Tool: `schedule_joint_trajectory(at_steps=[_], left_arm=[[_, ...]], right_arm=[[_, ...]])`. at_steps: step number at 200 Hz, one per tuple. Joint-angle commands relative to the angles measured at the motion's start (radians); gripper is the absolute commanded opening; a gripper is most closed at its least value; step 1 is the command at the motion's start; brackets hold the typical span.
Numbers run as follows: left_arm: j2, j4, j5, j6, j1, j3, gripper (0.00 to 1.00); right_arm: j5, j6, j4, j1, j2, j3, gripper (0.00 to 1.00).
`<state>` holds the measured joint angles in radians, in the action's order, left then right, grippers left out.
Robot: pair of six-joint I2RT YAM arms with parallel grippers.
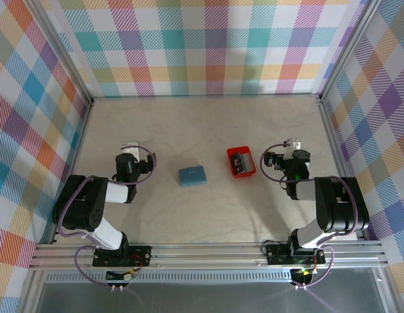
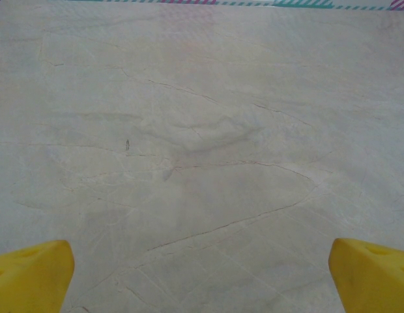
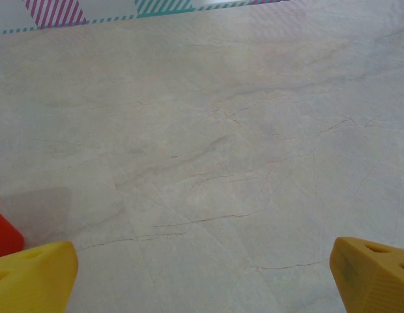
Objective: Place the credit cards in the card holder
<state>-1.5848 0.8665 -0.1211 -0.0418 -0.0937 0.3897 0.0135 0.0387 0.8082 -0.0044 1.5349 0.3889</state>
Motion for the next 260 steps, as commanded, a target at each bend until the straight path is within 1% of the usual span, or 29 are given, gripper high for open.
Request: schedule_joint_trajectory(at_steps=[1, 133, 140, 150, 162, 169, 182, 202, 211, 225, 242, 253, 260], left_arm=[[-0.002, 0.013, 0.017, -0.003, 0.015, 0.017, 1.00], [-0.001, 0.014, 0.017, -0.003, 0.016, 0.016, 1.00], [0.005, 0.019, -0.003, 0.000, 0.015, 0.013, 1.00], [0.048, 0.000, -0.041, 0.015, 0.015, 0.007, 1.00], [0.142, -0.100, -0.078, 0.030, 0.015, 0.021, 1.00], [0.205, -0.181, -0.086, 0.032, 0.013, 0.040, 1.00], [0.327, -0.349, -0.076, 0.071, 0.012, 0.094, 1.00], [0.465, -0.588, 0.014, 0.165, 0.012, 0.194, 1.00], [0.509, -0.677, 0.065, 0.227, 0.011, 0.234, 0.98], [0.566, -0.817, 0.162, 0.320, 0.012, 0.289, 0.96], [0.615, -0.973, 0.278, 0.426, 0.012, 0.342, 0.93], [0.638, -1.063, 0.355, 0.469, 0.011, 0.361, 0.91], [0.652, -1.112, 0.391, 0.495, 0.010, 0.367, 0.90]], right_arm=[[-0.020, -0.013, 0.032, 0.003, 0.001, 0.018, 0.99], [-0.030, -0.015, 0.036, 0.003, -0.003, 0.017, 0.99], [-0.037, -0.018, 0.013, 0.002, -0.023, 0.024, 1.00], [-0.047, -0.023, -0.071, 0.003, -0.085, 0.041, 1.00], [-0.054, -0.023, -0.246, 0.002, -0.188, 0.086, 0.99], [-0.060, -0.012, -0.317, 0.001, -0.237, 0.109, 0.98], [-0.123, 0.007, -0.467, 0.004, -0.332, 0.163, 0.96], [-0.236, 0.096, -0.689, 0.004, -0.423, 0.272, 0.91], [-0.293, 0.147, -0.782, 0.011, -0.438, 0.327, 0.88], [-0.383, 0.182, -0.914, 0.038, -0.440, 0.415, 0.84], [-0.445, 0.191, -1.032, 0.124, -0.421, 0.495, 0.80], [-0.483, 0.188, -1.084, 0.197, -0.395, 0.534, 0.79], [-0.509, 0.196, -1.113, 0.239, -0.373, 0.559, 0.77]])
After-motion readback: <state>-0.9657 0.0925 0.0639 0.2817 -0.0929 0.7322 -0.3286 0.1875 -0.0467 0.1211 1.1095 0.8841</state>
